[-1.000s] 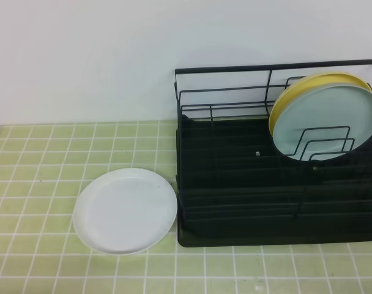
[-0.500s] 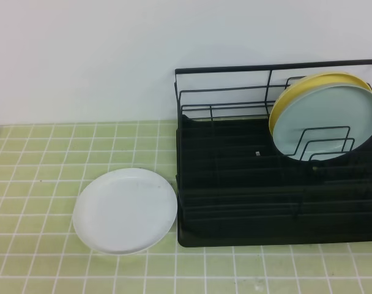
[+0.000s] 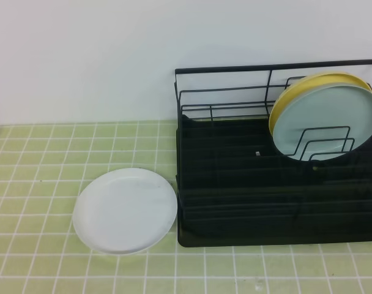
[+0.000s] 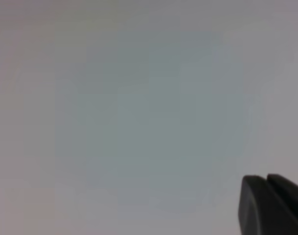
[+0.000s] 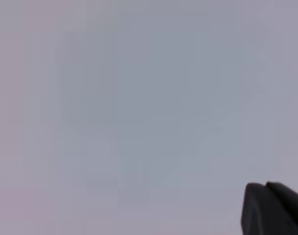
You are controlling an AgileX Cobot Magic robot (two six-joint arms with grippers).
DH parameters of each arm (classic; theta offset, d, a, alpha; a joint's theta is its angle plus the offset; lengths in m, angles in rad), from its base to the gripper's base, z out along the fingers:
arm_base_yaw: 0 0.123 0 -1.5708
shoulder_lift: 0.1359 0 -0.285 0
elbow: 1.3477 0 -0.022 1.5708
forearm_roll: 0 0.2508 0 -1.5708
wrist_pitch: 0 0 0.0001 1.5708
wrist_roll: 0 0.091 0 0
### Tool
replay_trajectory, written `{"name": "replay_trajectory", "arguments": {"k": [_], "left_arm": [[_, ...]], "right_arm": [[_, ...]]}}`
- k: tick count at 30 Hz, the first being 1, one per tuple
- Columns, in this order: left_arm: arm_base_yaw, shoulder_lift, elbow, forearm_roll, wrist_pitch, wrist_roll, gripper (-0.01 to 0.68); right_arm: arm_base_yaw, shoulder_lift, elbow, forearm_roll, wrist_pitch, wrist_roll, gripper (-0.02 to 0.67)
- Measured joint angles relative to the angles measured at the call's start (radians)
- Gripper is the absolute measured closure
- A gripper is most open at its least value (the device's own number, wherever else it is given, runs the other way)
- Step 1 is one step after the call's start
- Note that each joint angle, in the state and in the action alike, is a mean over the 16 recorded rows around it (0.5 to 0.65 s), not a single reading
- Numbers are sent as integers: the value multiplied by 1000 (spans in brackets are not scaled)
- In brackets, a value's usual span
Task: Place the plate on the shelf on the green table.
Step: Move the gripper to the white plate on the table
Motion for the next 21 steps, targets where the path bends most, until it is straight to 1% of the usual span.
{"name": "replay_trajectory", "arguments": {"k": [6,10,15,21], "left_arm": [[0,0,-3,4,-24,31,675],[0,0,-31,37,68,22,675],[0,0,-118,94,288,-26,675],[0,0,-259,167,660,-94,675]], "right_arm": [[0,0,0,26,5,0,650],[0,0,0,42,9,0,650],[0,0,0,48,20,1,650],[0,0,0,44,46,7,650]]}}
